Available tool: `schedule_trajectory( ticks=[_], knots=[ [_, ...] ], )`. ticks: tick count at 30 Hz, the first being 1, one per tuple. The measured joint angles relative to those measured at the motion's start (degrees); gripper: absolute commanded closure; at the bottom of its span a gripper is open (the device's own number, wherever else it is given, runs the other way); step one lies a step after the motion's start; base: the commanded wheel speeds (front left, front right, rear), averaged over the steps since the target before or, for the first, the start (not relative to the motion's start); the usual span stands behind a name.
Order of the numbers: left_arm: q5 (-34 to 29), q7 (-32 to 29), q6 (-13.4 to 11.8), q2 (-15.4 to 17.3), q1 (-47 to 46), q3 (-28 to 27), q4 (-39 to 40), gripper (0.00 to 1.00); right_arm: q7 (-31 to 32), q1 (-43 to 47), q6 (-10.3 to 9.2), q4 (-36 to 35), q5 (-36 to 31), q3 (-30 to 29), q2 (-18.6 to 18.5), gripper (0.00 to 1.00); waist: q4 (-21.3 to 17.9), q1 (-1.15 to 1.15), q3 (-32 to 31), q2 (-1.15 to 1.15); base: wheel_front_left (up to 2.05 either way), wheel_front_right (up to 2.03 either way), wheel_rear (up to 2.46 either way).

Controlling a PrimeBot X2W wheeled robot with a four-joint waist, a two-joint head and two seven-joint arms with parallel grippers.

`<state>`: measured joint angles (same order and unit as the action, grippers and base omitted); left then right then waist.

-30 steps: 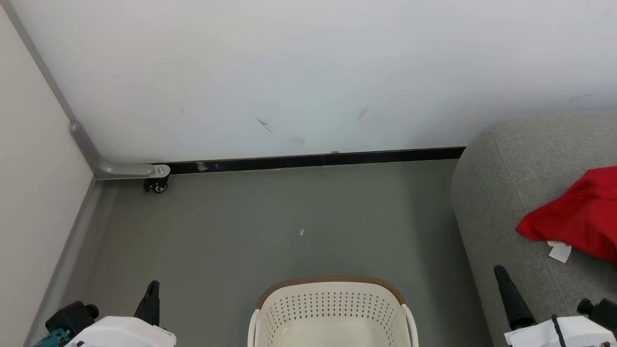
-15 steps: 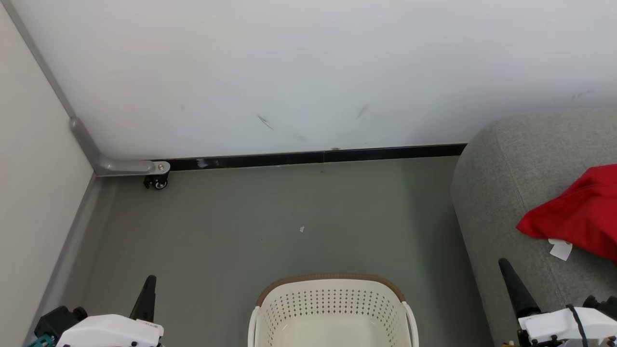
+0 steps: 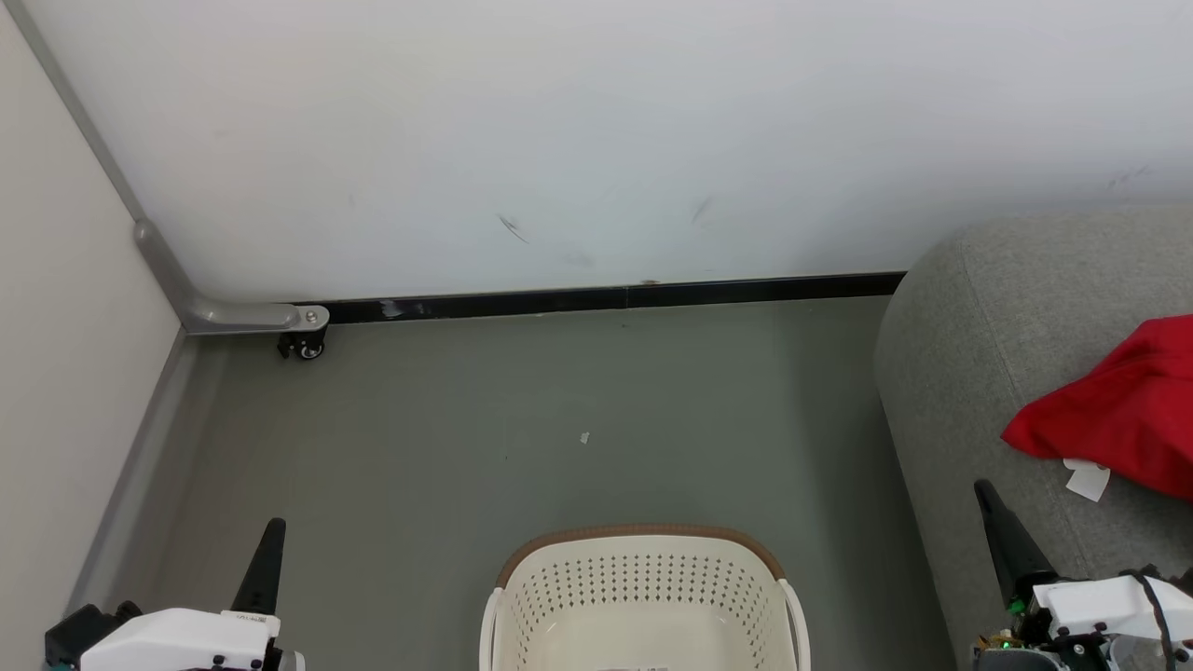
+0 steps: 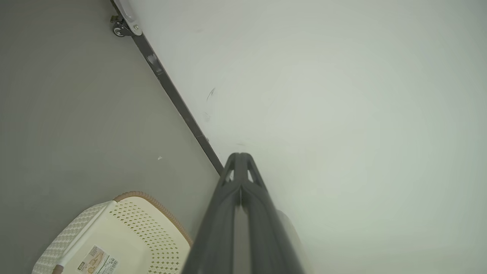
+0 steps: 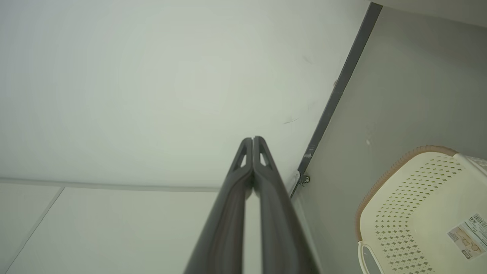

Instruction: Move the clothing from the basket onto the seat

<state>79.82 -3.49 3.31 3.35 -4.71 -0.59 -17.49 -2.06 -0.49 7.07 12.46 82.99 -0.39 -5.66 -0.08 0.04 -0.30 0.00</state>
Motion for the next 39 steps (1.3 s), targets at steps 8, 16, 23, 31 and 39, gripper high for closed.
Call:
schedule_trajectory(
  ticks=[8,16,23,31,39],
  knots=[
    [5.65,-1.57,1.88,-0.89,0.00,-2.18,0.47,1.00,1.24,-1.23,0.00,0.89,7.15,-0.18,-0.52,1.00,0.05,-0.01,0.24,0.00,0.00,0.00,0.00],
    [11.43,-3.01,3.68,-1.37,0.00,-4.24,0.82,1.00,2.56,-2.16,0.00,1.78,14.03,-0.31,-0.89,1.00,0.09,-0.01,0.44,0.00,0.00,0.00,0.00],
    [11.55,-3.01,3.74,-1.42,0.00,-4.34,0.90,1.00,2.56,-2.56,0.00,1.97,14.73,-0.37,-0.97,1.00,0.09,-0.01,0.45,0.00,0.00,0.00,0.00],
    [11.55,-3.01,3.74,-1.44,0.00,-4.34,0.94,1.00,2.57,-2.56,0.00,2.10,14.73,-0.45,-0.97,1.00,0.09,-0.02,0.45,0.00,0.00,0.00,0.00],
    [11.56,-3.01,3.74,-1.44,0.00,-4.34,0.94,1.00,2.58,-2.56,0.00,2.25,14.73,-0.53,-0.96,1.00,0.08,-0.02,0.45,0.00,0.00,0.00,0.00]
  ],
)
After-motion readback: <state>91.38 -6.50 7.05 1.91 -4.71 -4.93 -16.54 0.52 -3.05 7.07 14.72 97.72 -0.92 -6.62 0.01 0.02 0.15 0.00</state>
